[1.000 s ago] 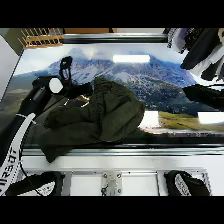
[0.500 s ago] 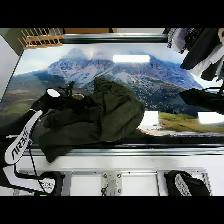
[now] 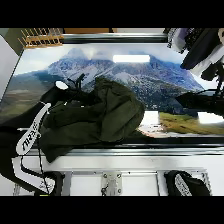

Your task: Fold the clothes and pants, and hang the long-sleeved shirts on hangers.

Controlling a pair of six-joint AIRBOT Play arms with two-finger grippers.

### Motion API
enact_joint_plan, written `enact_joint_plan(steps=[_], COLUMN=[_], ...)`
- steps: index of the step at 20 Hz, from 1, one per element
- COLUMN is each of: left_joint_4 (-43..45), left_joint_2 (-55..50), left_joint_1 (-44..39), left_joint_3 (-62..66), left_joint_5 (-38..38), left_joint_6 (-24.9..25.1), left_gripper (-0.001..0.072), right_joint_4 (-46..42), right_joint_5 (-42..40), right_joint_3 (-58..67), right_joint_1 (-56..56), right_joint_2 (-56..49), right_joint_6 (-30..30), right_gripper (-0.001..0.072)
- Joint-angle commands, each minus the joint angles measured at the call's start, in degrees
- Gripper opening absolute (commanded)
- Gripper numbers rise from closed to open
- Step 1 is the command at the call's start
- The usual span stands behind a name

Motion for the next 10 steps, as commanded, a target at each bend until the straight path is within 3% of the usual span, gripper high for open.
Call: enact_joint_plan(steps=[1,3,5,6,7,8,10], left_joint_4=[-0.2,-0.1,3.7,6.5,8.9,10.6,11.7], left_joint_2=[4.0,8.2,11.6,12.9,14.1,15.0,16.1], left_joint_1=[2.5,5.9,8.5,9.4,10.0,10.6,11.5], left_joint_3=[7.7,12.4,15.8,16.8,17.0,16.9,15.8], left_joint_5=[-2.4,-2.4,-2.5,-2.5,-2.4,-2.6,-2.7], left_joint_6=[0.2,0.2,0.1,0.1,-0.3,-0.5,-0.7], left_gripper=[0.002,0.002,0.002,0.002,0.002,0.002,0.002], right_joint_4=[-10.3,-20.4,-21.4,-19.5,-17.3,-15.5,-10.0], right_joint_5=[0.1,-3.8,-7.2,-8.5,-9.8,-11.3,-14.8], right_joint_3=[0.0,0.0,0.0,0.0,0.0,0.0,0.0], right_joint_1=[6.2,14.6,21.2,23.7,25.9,27.6,30.2], right_joint_2=[-0.6,-2.4,-7.6,-11.1,-15.3,-19.3,-26.8], right_joint_6=[5.5,17.0,24.0,24.0,24.0,24.0,23.6], right_gripper=[0.0019,0.002,0.0033,0.0223,0.0641,0.0712,0.0712])
